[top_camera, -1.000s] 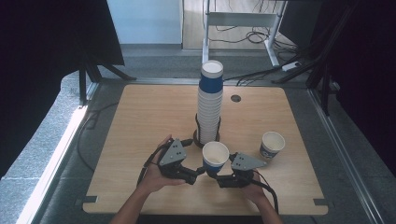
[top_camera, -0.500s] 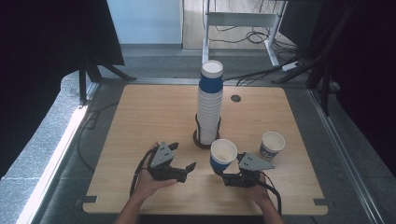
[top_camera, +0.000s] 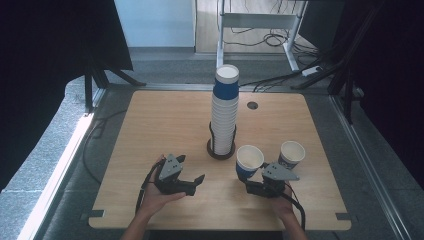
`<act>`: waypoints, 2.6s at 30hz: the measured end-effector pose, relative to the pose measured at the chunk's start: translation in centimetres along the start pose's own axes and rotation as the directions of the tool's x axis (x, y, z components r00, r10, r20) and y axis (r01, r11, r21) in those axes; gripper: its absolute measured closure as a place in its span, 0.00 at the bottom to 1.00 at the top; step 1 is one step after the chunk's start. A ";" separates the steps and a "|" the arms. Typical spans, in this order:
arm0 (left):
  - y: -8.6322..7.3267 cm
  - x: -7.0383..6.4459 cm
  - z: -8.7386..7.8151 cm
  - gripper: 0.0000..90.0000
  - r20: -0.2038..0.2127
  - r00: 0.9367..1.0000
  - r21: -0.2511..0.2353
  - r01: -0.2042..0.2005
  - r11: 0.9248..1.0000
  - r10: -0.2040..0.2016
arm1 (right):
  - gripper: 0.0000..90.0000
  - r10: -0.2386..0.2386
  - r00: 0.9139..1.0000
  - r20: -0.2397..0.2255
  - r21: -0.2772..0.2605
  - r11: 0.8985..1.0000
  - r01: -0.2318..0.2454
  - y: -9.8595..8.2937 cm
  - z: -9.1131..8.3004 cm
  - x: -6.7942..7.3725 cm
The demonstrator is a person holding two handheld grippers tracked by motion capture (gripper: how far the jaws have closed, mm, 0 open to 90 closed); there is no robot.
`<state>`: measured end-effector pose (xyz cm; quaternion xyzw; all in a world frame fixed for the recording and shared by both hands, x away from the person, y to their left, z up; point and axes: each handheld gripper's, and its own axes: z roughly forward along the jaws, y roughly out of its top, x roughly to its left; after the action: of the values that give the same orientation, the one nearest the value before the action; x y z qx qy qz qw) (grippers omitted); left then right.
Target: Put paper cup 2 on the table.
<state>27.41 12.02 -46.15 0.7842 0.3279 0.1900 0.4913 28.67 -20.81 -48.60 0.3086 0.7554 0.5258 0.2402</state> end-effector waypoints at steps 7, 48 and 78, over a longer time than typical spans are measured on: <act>-0.6 -0.2 0.3 0.08 -0.008 1.000 0.029 -0.015 0.999 0.015 | 0.30 0.003 0.997 0.083 0.050 0.999 -0.007 -0.4 0.6 -0.6; -0.8 -0.4 0.3 0.08 0.006 1.000 0.053 -0.029 0.998 0.028 | 0.22 0.083 0.959 0.270 0.312 0.935 -0.168 -1.8 4.7 -3.7; -1.0 -0.3 -0.5 0.08 0.006 1.000 0.046 -0.020 0.999 0.020 | 0.17 0.172 0.955 0.242 0.226 0.947 -0.228 -1.1 -0.9 -1.4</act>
<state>26.58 12.45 -46.85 0.7992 0.3229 0.1850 0.4720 28.78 -22.63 -49.28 0.4679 0.7494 0.4102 0.2264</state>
